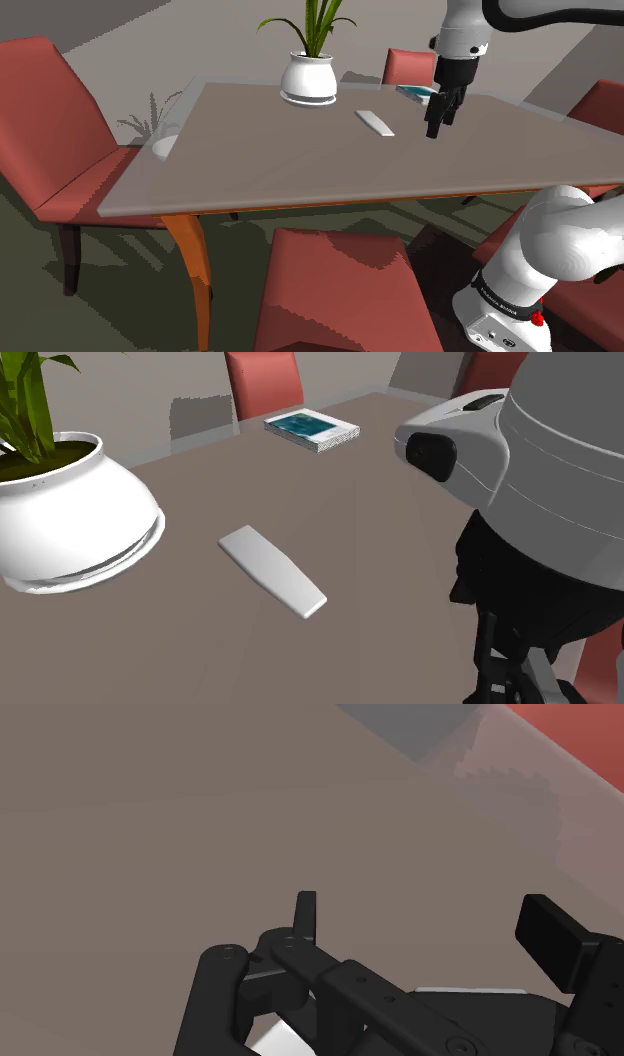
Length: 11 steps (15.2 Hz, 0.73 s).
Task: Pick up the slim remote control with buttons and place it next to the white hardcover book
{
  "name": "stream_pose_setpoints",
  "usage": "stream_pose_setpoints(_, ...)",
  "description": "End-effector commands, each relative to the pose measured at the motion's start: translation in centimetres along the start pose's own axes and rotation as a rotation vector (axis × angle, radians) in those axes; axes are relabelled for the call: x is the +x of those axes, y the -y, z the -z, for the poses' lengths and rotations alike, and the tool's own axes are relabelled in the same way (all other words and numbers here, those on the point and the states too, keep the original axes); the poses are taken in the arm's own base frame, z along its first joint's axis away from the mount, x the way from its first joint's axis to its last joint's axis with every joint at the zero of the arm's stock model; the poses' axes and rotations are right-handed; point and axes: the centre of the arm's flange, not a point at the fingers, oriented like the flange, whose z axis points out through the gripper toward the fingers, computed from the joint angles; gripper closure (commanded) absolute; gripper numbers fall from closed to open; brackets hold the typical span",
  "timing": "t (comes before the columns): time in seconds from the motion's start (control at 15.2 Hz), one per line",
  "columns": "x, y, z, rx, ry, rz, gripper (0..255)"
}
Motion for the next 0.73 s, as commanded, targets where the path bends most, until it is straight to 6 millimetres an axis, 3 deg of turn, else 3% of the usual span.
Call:
stream_pose_setpoints(0.0, 0.0, 0.0, 0.0, 0.000, 0.000, 0.000, 0)
stream_pose_setpoints(0.66, 11.8, -5.0, -2.0, 0.076, -0.028, -0.281, 0)
